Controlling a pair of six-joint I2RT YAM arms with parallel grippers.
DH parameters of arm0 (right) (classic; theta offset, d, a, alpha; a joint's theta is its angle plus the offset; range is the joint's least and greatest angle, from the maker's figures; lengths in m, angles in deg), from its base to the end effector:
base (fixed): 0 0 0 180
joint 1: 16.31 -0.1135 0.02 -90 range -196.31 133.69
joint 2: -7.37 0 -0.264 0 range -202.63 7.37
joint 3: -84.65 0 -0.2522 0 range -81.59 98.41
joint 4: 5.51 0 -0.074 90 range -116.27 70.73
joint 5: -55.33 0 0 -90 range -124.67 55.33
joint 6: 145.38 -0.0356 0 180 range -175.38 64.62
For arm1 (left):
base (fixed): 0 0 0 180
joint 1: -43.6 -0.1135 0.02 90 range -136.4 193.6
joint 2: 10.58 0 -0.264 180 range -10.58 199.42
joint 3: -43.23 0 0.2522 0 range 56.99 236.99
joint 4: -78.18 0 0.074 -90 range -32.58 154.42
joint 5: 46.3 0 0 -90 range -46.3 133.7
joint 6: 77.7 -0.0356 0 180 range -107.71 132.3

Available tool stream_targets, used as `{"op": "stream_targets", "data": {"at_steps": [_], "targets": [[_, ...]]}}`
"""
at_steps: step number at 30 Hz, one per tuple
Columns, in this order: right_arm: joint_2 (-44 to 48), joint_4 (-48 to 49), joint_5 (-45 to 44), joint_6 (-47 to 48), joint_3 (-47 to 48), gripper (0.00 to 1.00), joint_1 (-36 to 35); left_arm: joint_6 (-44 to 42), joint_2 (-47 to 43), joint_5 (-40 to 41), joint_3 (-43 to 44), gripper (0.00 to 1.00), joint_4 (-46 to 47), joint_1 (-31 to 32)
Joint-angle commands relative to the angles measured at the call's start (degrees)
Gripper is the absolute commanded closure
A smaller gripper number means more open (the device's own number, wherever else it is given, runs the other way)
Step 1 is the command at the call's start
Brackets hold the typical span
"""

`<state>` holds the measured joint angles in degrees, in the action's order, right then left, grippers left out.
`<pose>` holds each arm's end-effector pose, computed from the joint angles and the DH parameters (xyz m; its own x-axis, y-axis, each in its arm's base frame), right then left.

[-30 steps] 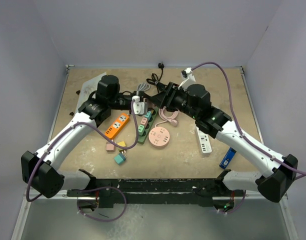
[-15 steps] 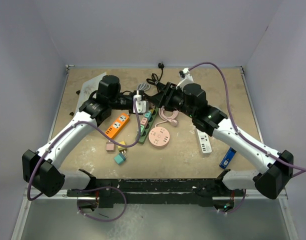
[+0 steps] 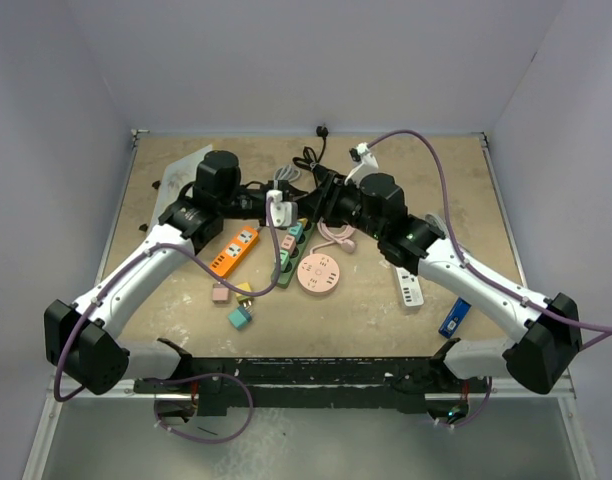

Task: Insert the plug

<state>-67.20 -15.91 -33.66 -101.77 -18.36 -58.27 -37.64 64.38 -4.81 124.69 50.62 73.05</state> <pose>0.2303 0.2079 0.3634 -0.5646 0.4659 -0.6813 -0.3953 0.5720 0.7187 0.2421 -0.1673 0.3619 0.5138 0.2922 -0.8066 0.8409 0.0149 0.5410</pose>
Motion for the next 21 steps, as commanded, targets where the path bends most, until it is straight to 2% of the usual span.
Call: {"op": "stream_targets", "data": {"at_steps": [1, 3, 4, 8, 10, 16, 19, 21], "targets": [[0.6, 2.59, -0.05, 1.72, -0.01, 0.5, 0.03, 0.9, -2.37, -3.59, 0.84, 0.75, 4.41, 0.34], [-0.05, 2.61, 0.1, 1.58, 0.35, 0.55, 0.03, 1.1, -2.42, -3.53, 0.94, 0.74, 4.24, 0.35], [-0.21, 2.76, 0.12, 1.56, 0.29, 0.63, 0.03, 1.46, -2.51, -3.46, 0.9, 0.73, 4.22, 0.34], [1.1, 4.07, -0.62, 3.02, -0.45, 0.92, 0.27, 2.73, -3.68, -2.53, 0.1, 0.56, 3.71, 0.34], [2.14, 3.5, -1.74, 5.08, -0.35, 1.0, 0.61, 3.12, -4.86, -1.73, -1.29, 0.49, 3.86, 0.36], [6.05, -2.08, -2.45, 14.47, 0.59, 1.0, 3.64, 9.06, -11.36, 3.41, -5.8, 0.43, 5.07, 0.34], [7.16, -4.11, 1.39, 21.38, 0.7, 1.0, 6.39, 23.67, -15.54, 7.17, -10.36, 0.42, 13.55, 0.34], [6.59, -6.27, 4.75, 26.65, 1.39, 1.0, 8.21, 36.42, -18.24, 12.67, -13.58, 0.41, 20.48, 0.35]]}}
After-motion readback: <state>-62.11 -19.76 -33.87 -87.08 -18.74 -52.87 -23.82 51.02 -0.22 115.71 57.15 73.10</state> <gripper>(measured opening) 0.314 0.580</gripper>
